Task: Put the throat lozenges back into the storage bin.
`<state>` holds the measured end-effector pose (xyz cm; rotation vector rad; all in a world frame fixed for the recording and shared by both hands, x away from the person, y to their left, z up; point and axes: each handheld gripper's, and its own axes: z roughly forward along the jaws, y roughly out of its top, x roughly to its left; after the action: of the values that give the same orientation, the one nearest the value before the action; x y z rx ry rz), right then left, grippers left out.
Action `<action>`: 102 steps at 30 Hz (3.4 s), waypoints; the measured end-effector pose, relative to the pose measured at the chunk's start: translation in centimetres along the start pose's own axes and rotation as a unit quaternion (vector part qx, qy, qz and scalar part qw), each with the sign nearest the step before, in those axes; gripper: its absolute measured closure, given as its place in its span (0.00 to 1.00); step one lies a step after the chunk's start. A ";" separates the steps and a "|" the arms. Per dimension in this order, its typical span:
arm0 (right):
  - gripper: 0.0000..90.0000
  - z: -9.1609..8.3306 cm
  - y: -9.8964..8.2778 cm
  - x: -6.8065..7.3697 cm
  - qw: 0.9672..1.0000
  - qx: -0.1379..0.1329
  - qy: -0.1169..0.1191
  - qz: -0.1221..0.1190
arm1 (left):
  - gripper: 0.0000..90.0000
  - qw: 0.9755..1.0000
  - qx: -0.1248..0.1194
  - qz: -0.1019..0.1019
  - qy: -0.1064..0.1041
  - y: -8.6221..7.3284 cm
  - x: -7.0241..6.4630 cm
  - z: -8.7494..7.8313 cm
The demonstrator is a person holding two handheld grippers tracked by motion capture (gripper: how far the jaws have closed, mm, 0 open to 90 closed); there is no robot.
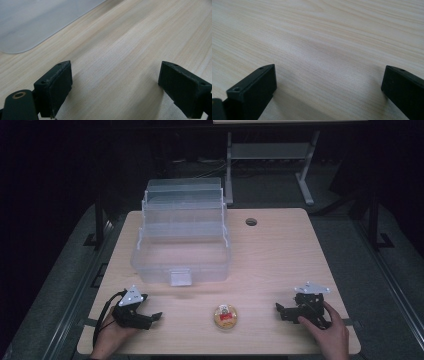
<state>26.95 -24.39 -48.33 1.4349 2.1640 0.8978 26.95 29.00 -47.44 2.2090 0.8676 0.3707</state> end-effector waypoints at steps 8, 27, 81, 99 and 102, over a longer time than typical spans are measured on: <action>0.00 0.0 0.0 0.0 1.000 0.000 0.000 0.001 | 0.12 1.000 0.002 -0.008 0.004 0.0 -0.1 0.0; 0.00 0.0 0.1 0.0 1.000 0.001 0.001 0.001 | 0.14 1.000 0.023 -0.012 -0.013 1.0 -0.9 -0.7; 0.00 0.1 0.1 0.0 1.000 0.000 0.000 -0.001 | 0.15 0.996 0.037 0.050 -0.070 6.8 -4.1 -0.4; 0.00 0.1 0.1 0.0 1.000 0.000 0.000 -0.001 | 0.15 0.993 0.045 0.067 -0.089 8.5 -4.9 0.4; 0.00 0.1 0.1 0.0 1.000 0.000 0.000 -0.001 | 0.15 0.992 0.046 0.069 -0.091 8.7 -5.0 0.6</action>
<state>27.02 -24.35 -48.33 1.4330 2.1652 0.8980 27.67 20.80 -41.65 2.3525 0.6474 0.1927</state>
